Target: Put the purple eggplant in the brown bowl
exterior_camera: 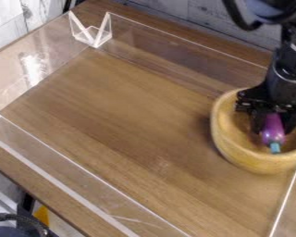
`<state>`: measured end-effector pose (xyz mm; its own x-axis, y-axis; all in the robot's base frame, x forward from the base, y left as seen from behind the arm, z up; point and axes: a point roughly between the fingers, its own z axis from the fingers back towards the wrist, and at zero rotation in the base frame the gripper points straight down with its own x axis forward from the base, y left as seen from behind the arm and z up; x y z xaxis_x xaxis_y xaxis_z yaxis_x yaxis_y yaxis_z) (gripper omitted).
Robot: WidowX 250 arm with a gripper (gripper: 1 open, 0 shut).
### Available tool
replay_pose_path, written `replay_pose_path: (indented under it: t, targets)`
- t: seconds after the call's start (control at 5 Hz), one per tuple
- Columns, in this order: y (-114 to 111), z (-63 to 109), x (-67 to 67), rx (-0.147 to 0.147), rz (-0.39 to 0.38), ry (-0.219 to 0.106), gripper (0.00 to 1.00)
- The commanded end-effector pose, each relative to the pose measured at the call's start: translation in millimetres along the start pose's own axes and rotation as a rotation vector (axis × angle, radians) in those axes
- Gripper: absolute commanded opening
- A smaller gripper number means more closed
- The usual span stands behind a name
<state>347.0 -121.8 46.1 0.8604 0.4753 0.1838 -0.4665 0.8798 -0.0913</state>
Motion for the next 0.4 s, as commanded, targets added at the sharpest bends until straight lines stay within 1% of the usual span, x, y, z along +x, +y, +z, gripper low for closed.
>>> replay_pose_path:
  t: [0.0,0.2]
  targets:
    - [-11.6,13.8,25.5,-0.055,0.025,-0.058,0.0]
    - [-20.4,9.7,18.7,-0.059,-0.01,-0.053,0.0]
